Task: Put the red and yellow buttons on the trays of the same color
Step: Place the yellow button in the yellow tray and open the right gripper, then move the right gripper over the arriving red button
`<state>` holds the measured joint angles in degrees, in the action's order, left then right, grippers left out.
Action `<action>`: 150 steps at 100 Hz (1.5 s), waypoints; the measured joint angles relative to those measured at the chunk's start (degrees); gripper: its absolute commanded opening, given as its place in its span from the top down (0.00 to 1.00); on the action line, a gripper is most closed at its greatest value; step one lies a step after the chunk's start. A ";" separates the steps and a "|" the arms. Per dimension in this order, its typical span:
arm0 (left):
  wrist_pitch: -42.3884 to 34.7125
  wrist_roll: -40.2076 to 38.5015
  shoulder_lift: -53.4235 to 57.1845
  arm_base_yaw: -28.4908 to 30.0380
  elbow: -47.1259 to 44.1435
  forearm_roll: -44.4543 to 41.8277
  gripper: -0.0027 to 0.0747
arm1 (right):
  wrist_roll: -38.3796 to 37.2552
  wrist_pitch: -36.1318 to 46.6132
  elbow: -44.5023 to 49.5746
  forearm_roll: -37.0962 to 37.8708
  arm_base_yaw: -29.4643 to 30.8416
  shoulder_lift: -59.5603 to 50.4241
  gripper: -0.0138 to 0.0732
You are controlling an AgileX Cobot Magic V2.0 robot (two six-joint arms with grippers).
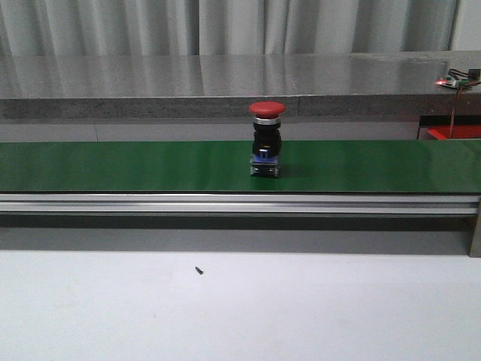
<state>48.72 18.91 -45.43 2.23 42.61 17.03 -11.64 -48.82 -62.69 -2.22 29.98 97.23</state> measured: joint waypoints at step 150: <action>0.99 0.00 0.00 0.00 0.00 0.00 0.99 | 2.21 -12.29 -13.41 -1.02 -34.44 -16.08 0.09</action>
<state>49.71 18.91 -45.43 2.23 42.61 17.03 -9.43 -61.11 -76.10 -3.24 -4.46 81.15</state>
